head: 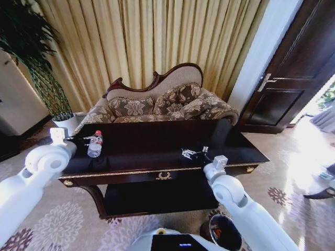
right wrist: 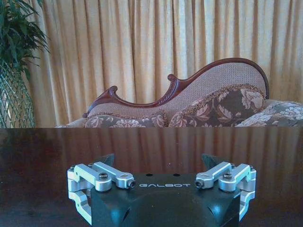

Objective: Move to the front of the table and place the trash on the table into the trash bin.

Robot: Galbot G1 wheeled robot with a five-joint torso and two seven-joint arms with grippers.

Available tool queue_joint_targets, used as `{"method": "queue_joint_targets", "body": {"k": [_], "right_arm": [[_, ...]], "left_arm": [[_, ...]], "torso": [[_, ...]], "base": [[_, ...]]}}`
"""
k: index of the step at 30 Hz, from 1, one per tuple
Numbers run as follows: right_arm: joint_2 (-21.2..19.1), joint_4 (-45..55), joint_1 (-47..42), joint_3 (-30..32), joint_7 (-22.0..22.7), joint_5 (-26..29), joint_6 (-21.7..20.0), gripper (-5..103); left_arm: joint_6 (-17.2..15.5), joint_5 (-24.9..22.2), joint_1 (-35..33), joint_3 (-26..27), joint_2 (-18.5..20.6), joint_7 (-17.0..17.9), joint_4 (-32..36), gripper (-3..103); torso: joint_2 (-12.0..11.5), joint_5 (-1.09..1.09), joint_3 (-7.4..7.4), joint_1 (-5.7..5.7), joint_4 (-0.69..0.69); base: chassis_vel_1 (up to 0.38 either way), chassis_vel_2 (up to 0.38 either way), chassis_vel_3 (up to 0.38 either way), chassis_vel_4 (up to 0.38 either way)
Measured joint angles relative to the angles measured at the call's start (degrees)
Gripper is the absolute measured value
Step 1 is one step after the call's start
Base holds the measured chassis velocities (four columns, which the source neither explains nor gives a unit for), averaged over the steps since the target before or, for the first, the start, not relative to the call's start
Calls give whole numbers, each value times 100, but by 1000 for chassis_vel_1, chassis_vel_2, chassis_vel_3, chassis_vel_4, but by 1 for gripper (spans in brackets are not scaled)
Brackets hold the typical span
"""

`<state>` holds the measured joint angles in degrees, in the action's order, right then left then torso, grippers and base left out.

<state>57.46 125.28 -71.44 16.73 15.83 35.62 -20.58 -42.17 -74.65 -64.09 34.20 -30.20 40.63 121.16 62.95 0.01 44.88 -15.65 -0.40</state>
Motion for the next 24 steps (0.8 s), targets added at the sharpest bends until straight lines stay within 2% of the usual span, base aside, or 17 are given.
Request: {"method": "queue_joint_targets", "body": {"k": [6, 12, 24], "right_arm": [[37, -51, -8, 0, -35, -16, 15, 100], [91, -85, -21, -29, -62, -37, 50, 100], [43, -137, -19, -15, -87, -26, 141, 100]], "left_arm": [[2, -32, -191, 39, -113, 81, 0, 100], [2, -43, 55, -211, -186, 74, -152, 100], [3, -23, 16, -366, -382, 135, -154, 100]], "torso": [[0, -1, 0, 0, 2], [0, -1, 0, 0, -1], [1, -1, 0, 0, 0]], "base": [[0, 0, 0, 0], [0, 0, 0, 0], [0, 0, 0, 0]]}}
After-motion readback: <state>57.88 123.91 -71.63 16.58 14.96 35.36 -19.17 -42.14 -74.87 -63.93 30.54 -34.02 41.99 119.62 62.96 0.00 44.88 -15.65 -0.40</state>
